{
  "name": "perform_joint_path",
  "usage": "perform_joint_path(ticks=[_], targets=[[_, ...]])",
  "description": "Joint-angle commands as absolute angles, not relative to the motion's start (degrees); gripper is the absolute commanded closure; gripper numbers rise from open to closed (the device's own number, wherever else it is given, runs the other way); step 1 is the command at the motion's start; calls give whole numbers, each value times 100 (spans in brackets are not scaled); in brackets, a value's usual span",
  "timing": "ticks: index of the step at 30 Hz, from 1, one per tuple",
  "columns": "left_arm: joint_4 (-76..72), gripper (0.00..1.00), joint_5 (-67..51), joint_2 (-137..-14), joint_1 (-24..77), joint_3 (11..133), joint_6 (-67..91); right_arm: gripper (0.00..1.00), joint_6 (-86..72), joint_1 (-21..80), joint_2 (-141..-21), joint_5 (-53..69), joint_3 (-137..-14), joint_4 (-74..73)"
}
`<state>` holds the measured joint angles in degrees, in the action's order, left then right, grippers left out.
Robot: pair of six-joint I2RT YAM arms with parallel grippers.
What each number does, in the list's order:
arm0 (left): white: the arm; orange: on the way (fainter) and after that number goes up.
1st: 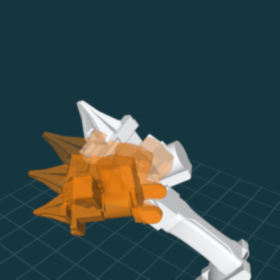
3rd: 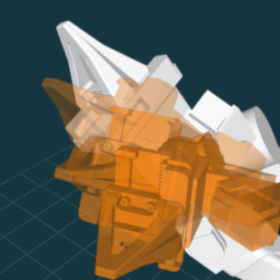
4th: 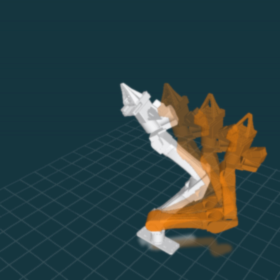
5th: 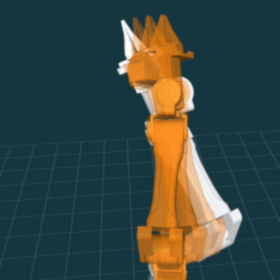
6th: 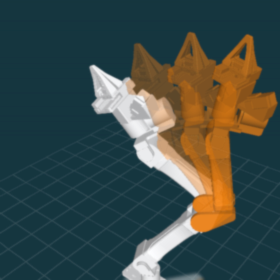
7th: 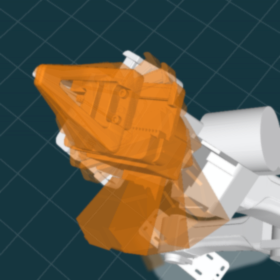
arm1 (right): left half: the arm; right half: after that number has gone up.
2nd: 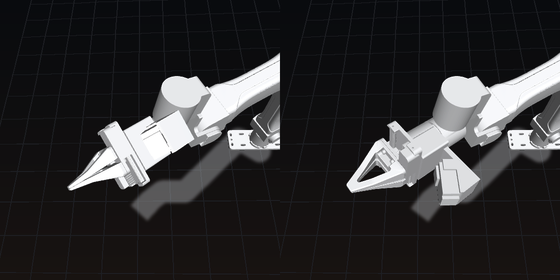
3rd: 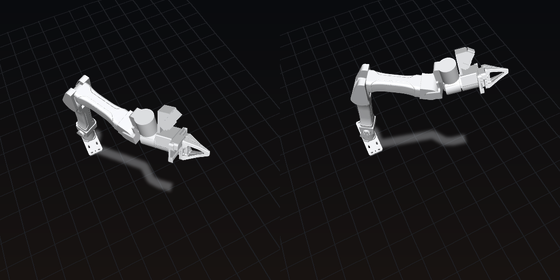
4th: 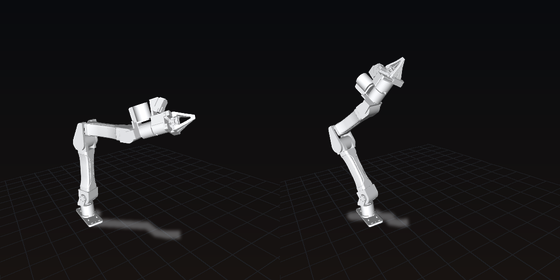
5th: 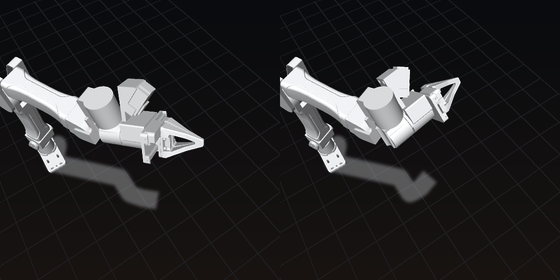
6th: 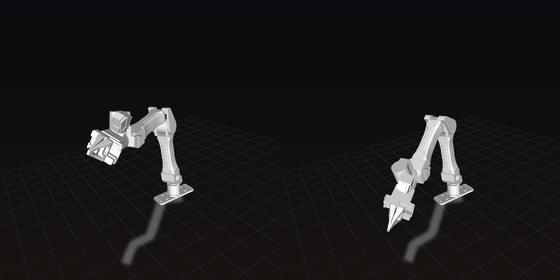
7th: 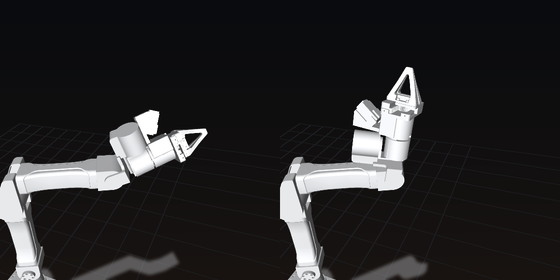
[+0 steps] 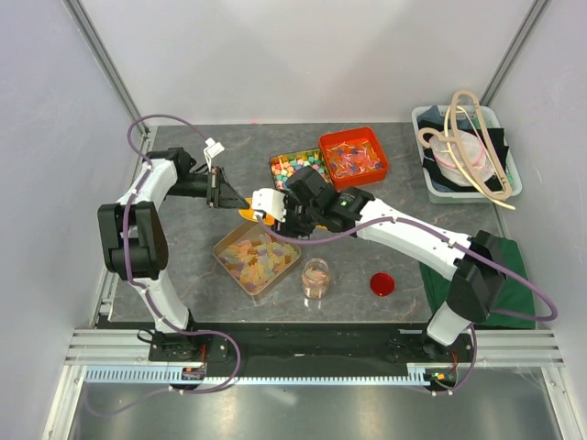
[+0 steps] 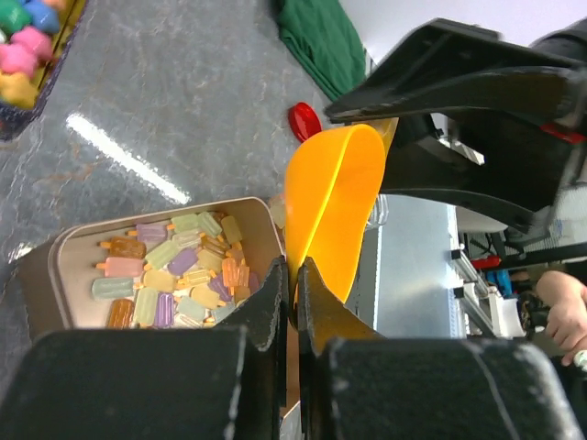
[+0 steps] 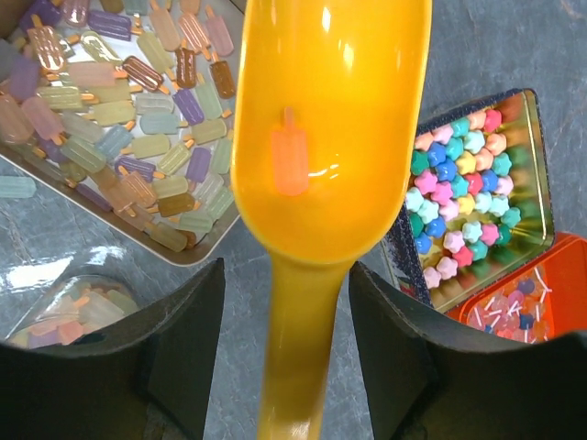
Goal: Pack the candies
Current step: Adjust the spatula.
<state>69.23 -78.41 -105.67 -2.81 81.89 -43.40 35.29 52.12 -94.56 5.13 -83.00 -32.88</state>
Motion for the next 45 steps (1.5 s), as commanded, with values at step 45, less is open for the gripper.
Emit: perform_joint_path(ticks=[45], targets=[[8807, 98, -8684, -10318, -299, 8824, -5977, 40, 3463, 5001, -9826, 396, -8068, -2742]])
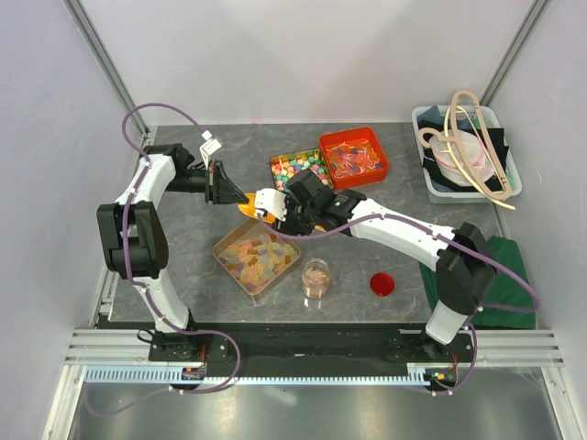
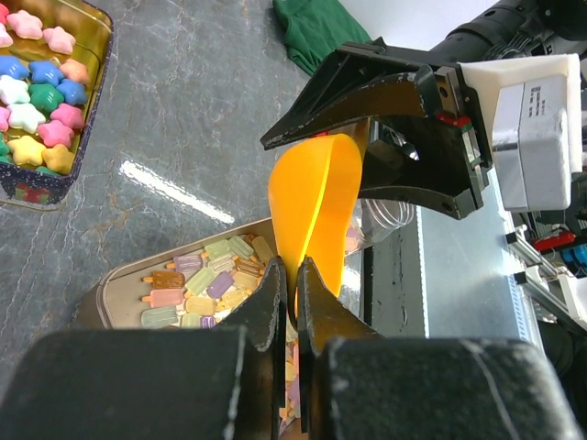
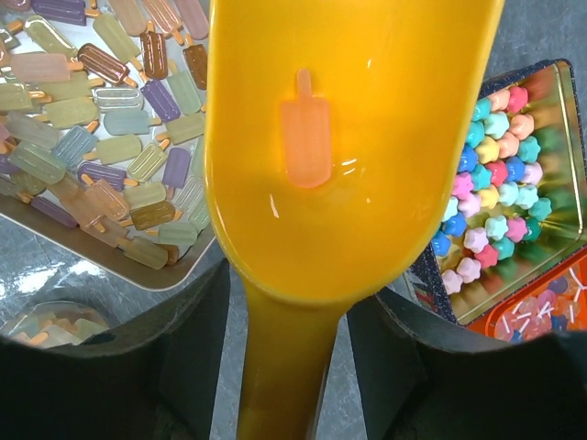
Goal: Pack the candies
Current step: Adjust the spatula.
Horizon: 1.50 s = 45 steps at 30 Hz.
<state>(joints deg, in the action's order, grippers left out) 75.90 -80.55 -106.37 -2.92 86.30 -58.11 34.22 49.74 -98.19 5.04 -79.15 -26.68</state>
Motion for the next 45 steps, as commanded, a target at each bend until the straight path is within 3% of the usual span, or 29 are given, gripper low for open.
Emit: perform_joint_path(ticks=[1, 6, 10, 11, 15, 26, 27, 29, 30, 31, 37, 43, 45], targets=[[8807, 98, -8692, -10327, -299, 8816, -5985, 40, 3463, 4992, -9739, 413, -8007, -2742], [8798, 98, -8771, -10485, -299, 8842, -5977, 41, 3340, 4992, -9326, 843, -7875, -2733], [8807, 98, -8798, -10564, -299, 8859, -5968, 53, 3278, 4992, -9246, 879, -7858, -2742], [8807, 98, -8824, -10573, -299, 8859, -5950, 67, 3270, 4992, -9263, 862, -7840, -2742], [8807, 98, -8833, -10582, -308, 8842, -5950, 100, 3200, 4992, -9360, 782, -7875, -2716], [8798, 96, -8684, -10793, -334, 8991, -5897, 100, 3041, 5010, -9308, 440, -7980, -2601], [8807, 81, -8657, -10845, -360, 9026, -5897, 100, 3041, 5018, -9308, 405, -8015, -2628], [8807, 63, -8587, -10986, -491, 9131, -5915, 100, 3111, 5027, -9308, 317, -8051, -2724], [8807, 39, -8552, -11039, -553, 9167, -5924, 100, 3146, 5036, -9325, 229, -8059, -2759], [8807, 32, -8473, -11152, -684, 9263, -5941, 100, 3181, 5045, -9316, 159, -8060, -2847], [8187, 10, -7754, -11338, -1124, 9396, -5549, 100, 3445, 5054, -9290, -175, -8103, -3295], [5278, 1, -5868, -10460, -1046, 8017, -3703, 100, 3595, 5062, -9325, -237, -8384, -3796], [4985, 0, -5452, -10310, -1037, 7780, -3587, 100, 3665, 5071, -9325, -229, -8534, -3989]])
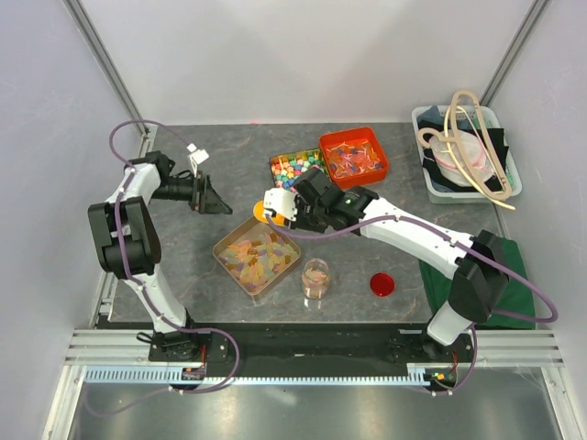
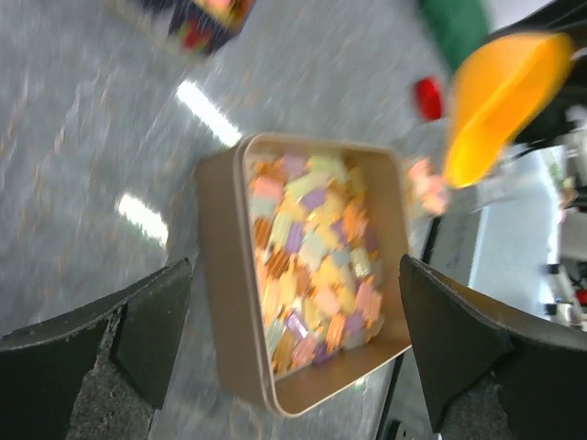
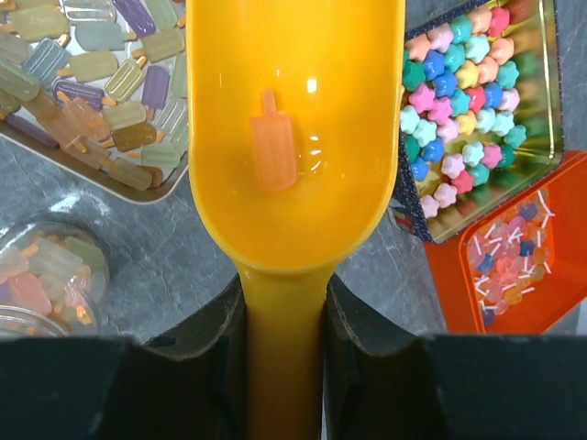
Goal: Pack the candies
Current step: Adjust the spatula, then pick up the storage box at the center of the board.
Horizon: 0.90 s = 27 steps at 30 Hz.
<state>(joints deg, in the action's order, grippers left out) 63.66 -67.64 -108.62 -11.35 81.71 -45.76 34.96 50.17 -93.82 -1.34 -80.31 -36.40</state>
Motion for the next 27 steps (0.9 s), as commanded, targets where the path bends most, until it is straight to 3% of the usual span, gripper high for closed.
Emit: perform_joint_path(ticks=[1, 12, 19, 27], targets=[[4748, 0, -5310, -10283, -1011, 7717, -3421, 100, 3674, 5097, -9343, -255, -8586, -4042], [3648, 0, -3693, -9870, -247, 6830, -3287, 100, 3964, 5422, -9527, -668, -9114, -4851], [3472, 1, -3578, -9870, -70, 6636, -3278, 100, 4078, 5660, -9589, -905, -9158, -5159], [3042, 21, -2760, -9896, 448, 6284, -3340, 100, 4412, 6038, -9905, -1589, -9211, -5545]])
